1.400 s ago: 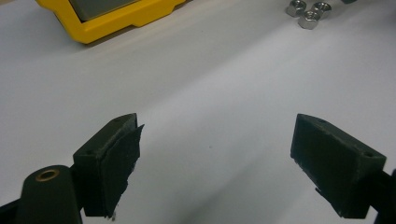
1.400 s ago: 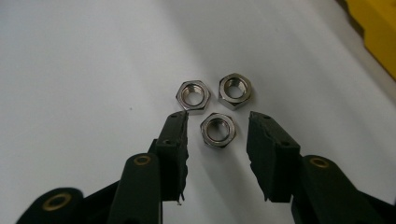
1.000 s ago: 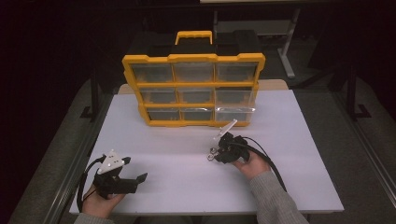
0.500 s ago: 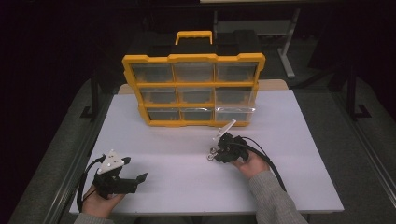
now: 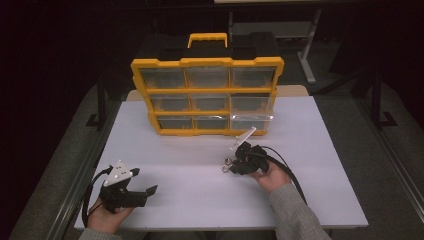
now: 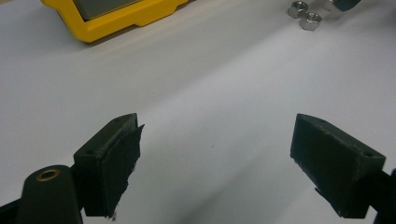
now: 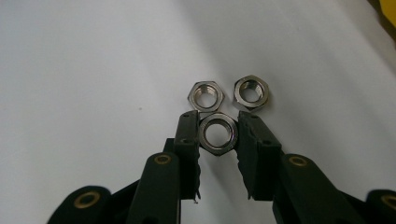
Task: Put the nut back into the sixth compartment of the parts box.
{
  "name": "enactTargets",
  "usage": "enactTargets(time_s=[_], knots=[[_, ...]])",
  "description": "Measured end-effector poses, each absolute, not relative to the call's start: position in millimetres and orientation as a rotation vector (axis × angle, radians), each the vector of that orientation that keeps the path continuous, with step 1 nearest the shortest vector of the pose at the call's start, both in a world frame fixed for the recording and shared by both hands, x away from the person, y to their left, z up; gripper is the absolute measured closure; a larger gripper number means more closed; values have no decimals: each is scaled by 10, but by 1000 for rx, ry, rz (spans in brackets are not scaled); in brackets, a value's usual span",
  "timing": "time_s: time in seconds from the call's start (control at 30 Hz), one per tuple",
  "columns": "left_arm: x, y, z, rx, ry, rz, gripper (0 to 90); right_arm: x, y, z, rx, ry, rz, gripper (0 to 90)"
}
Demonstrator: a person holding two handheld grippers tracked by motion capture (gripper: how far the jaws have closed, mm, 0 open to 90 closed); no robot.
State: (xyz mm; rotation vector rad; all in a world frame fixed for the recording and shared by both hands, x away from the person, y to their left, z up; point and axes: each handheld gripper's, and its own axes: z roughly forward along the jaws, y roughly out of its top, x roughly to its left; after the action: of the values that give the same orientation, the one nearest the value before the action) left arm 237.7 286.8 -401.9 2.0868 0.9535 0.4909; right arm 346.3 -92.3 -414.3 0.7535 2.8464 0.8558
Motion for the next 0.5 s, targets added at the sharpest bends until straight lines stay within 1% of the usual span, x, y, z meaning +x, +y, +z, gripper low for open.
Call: enactTargets(time_s=[0.5], knots=[[2376, 2867, -4014, 2087, 959, 489, 153, 3361, -1104, -3724, 749, 2858, 975, 690]])
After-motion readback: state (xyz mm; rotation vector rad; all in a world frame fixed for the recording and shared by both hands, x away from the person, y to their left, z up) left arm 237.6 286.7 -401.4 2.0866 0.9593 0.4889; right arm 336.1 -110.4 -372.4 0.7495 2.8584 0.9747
